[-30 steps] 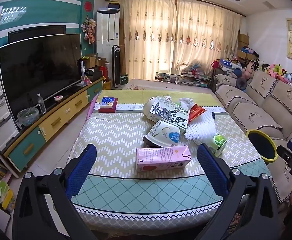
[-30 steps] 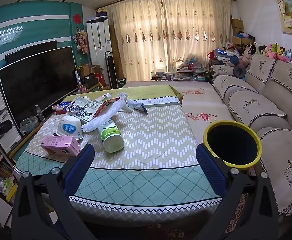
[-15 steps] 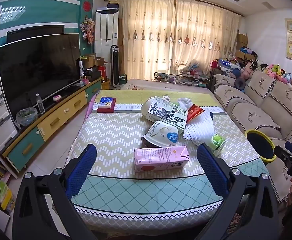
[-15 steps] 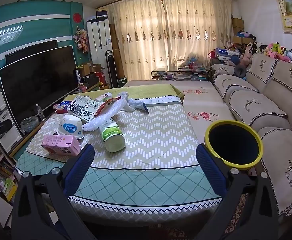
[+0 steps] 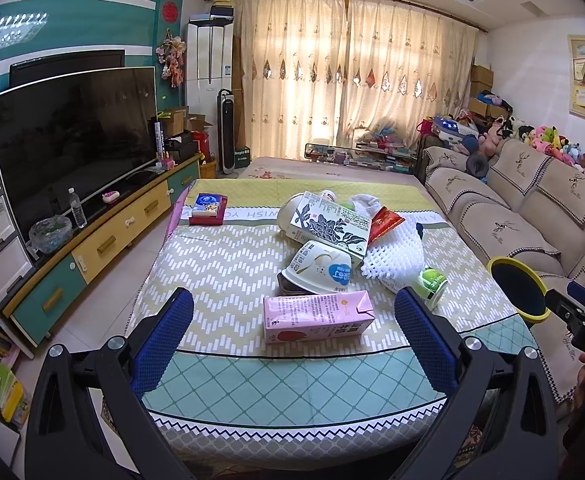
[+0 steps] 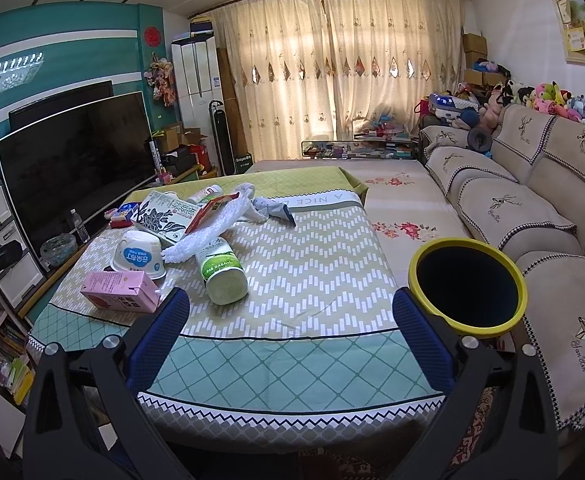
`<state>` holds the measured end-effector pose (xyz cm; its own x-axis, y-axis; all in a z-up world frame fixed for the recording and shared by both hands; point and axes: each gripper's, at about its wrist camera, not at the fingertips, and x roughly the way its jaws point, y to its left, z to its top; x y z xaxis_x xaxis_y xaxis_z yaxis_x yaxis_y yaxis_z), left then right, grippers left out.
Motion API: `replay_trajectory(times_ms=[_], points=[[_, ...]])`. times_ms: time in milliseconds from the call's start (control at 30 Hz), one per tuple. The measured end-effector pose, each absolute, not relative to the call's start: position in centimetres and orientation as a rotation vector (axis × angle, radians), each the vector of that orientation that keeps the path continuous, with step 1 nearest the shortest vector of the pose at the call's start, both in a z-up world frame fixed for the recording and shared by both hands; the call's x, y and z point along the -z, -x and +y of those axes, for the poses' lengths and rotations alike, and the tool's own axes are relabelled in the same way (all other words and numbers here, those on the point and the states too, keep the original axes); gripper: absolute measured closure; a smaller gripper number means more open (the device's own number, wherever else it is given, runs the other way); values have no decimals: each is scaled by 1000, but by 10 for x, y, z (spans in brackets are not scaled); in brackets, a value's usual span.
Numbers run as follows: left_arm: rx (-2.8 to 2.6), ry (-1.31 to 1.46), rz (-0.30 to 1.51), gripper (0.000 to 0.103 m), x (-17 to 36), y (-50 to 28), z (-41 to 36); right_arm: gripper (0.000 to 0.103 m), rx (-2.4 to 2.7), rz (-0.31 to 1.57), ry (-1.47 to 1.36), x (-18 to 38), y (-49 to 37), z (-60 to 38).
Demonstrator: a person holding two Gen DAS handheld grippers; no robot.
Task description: Collect trash
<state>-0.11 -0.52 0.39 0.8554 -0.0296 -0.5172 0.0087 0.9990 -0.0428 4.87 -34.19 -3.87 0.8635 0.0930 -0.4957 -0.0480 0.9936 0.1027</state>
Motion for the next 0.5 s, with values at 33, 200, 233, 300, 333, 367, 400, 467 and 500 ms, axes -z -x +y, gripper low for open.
replay_trajectory(times_ms=[33,200,233,300,333,367,400,467,500], points=[[20,40,545,4,-4,1,-5,6,-73,524,-88,39,-49,-342],[24,42,548,4,-3,2,-7,6,-74,525,-88,39,-49,-342],[24,43,549,4,-3,1,-7,6,-74,525,-89,39,-49,-342],[26,44,551,4,-2,1,-6,6,-74,526,-88,38,-48,-343],[26,44,551,4,-2,1,-6,6,-74,526,-88,38,-48,-343],[26,44,552,4,-2,1,-6,6,-74,527,-88,39,-49,-343],[26,44,552,4,-2,1,-6,6,-75,527,-88,39,-49,-342],[26,44,552,4,-2,1,-7,6,-75,527,-89,39,-49,-343],[26,44,552,4,-2,1,-7,6,-74,527,-89,39,-49,-342]])
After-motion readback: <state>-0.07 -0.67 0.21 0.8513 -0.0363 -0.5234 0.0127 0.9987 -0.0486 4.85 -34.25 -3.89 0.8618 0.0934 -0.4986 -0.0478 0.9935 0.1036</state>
